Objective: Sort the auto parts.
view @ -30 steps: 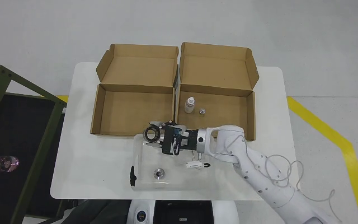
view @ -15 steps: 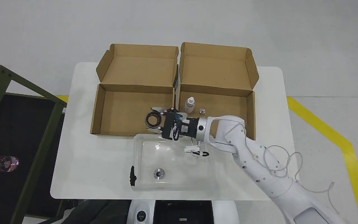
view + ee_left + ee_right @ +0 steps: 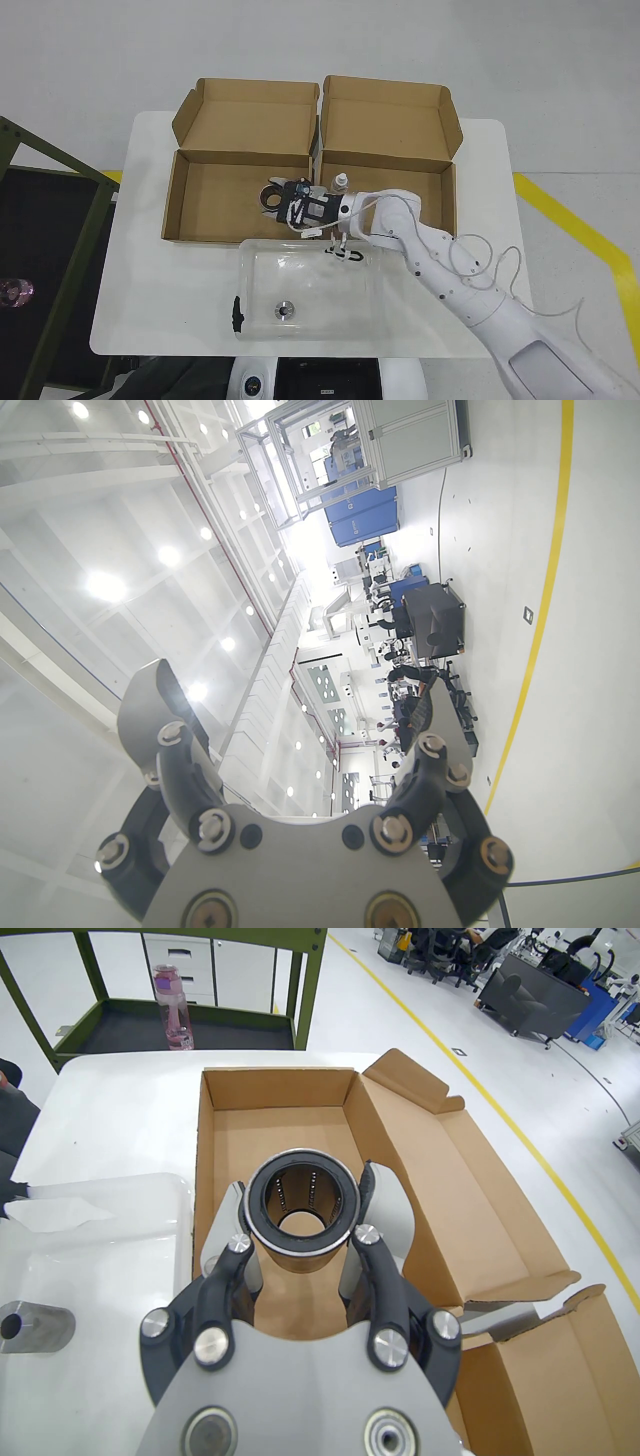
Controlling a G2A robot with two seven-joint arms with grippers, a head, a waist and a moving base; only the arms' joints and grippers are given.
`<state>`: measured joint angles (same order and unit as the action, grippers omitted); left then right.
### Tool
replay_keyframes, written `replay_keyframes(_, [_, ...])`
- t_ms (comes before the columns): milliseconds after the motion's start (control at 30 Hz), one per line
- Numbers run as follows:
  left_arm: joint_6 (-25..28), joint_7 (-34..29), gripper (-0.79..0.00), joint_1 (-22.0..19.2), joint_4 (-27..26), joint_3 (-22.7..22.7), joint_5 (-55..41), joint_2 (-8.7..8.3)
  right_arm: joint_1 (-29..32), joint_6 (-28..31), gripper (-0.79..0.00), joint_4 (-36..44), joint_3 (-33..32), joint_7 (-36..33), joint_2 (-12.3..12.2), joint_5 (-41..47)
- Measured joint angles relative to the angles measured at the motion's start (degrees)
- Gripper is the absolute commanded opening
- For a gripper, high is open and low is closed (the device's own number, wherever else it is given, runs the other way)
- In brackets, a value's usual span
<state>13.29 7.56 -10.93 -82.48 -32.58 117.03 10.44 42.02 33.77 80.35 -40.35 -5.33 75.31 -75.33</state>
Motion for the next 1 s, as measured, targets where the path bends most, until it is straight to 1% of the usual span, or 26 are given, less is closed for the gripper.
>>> replay_keyframes(367, [0.0,0.0,0.000,0.0,0.0,0.0,0.0,0.00,-5.3,-1.9,-0.785,-9.1,3.7,-1.7,3.2,-1.0])
replay_keyframes(700, [0.0,0.0,0.000,0.0,0.0,0.0,0.0,0.00,-7.4,-3.8,-0.782,-13.3,5.3,-4.0,5.3,-2.4])
replay_keyframes(733, [0.0,0.0,0.000,0.0,0.0,0.0,0.0,0.00,-7.5,-3.9,-0.742,-13.4,5.4,-4.3,5.4,-2.7])
replay_keyframes(800, [0.0,0.0,0.000,0.0,0.0,0.0,0.0,0.00,-7.7,-4.3,-0.696,-13.6,5.6,-5.0,5.6,-3.6])
replay_keyframes(867, [0.0,0.0,0.000,0.0,0.0,0.0,0.0,0.00,-7.8,-4.5,-0.686,-13.9,5.7,-5.6,5.9,-4.5])
replay_keyframes(900, [0.0,0.0,0.000,0.0,0.0,0.0,0.0,0.00,-7.9,-4.6,-0.668,-14.0,5.7,-5.7,5.9,-4.8])
replay_keyframes(1000, [0.0,0.0,0.000,0.0,0.0,0.0,0.0,0.00,-8.1,-4.8,-0.573,-14.0,5.9,-6.5,6.2,-6.3])
